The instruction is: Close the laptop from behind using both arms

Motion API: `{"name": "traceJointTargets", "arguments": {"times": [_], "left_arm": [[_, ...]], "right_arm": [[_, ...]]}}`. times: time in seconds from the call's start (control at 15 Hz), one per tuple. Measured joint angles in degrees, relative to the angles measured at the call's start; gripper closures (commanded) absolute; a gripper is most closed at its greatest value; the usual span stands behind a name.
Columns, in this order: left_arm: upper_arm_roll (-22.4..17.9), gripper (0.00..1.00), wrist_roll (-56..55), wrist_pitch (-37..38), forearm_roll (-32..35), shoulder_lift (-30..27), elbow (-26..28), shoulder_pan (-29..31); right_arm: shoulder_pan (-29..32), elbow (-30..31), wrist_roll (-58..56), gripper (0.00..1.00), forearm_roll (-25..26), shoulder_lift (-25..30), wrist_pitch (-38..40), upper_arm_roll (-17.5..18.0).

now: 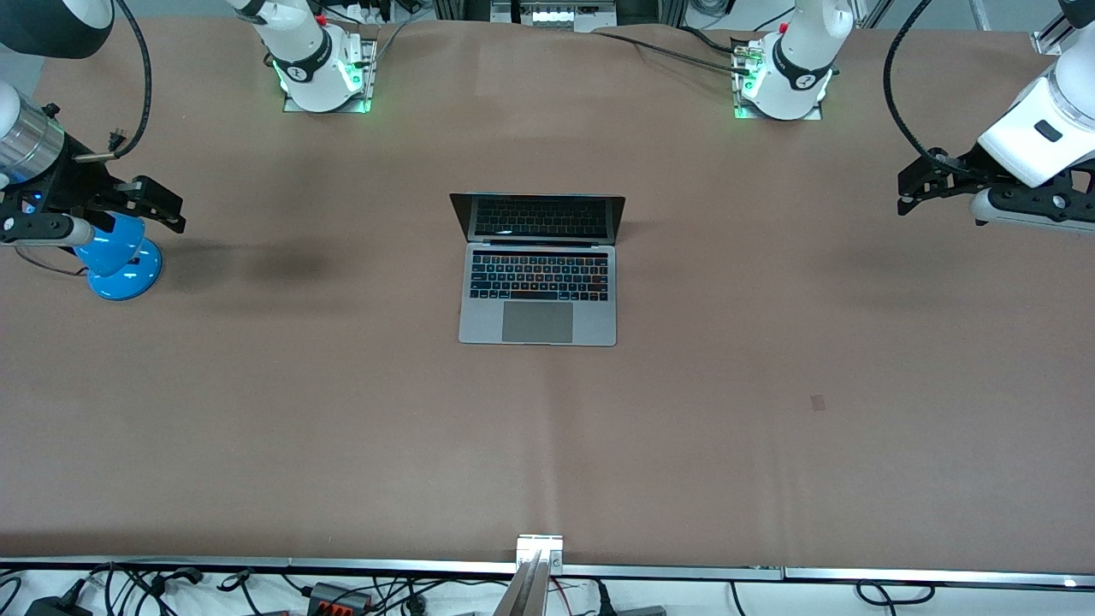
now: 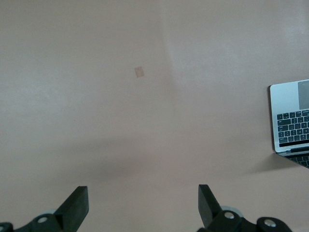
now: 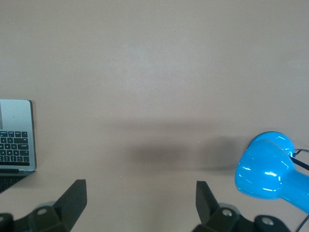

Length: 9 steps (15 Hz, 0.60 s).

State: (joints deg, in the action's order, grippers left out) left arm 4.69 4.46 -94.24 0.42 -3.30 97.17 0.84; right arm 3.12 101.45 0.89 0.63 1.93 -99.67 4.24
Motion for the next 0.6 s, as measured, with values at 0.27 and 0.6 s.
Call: {"name": "traceJointTargets", "arguments": {"times": [0.27, 0.6], "left_arm": [[0.0, 0.0, 0.0, 0.0, 0.0, 0.0, 0.0, 0.0], [0.2, 0.0, 0.0, 0.0, 0.0, 0.0, 0.0, 0.0]], "right_arm": [[0.1, 0.1, 0.0, 0.0, 0.0, 0.1, 0.0, 0.0], [0.1, 0.8, -0.1, 0.0, 0.0, 0.7, 0.2, 0.1]]}}
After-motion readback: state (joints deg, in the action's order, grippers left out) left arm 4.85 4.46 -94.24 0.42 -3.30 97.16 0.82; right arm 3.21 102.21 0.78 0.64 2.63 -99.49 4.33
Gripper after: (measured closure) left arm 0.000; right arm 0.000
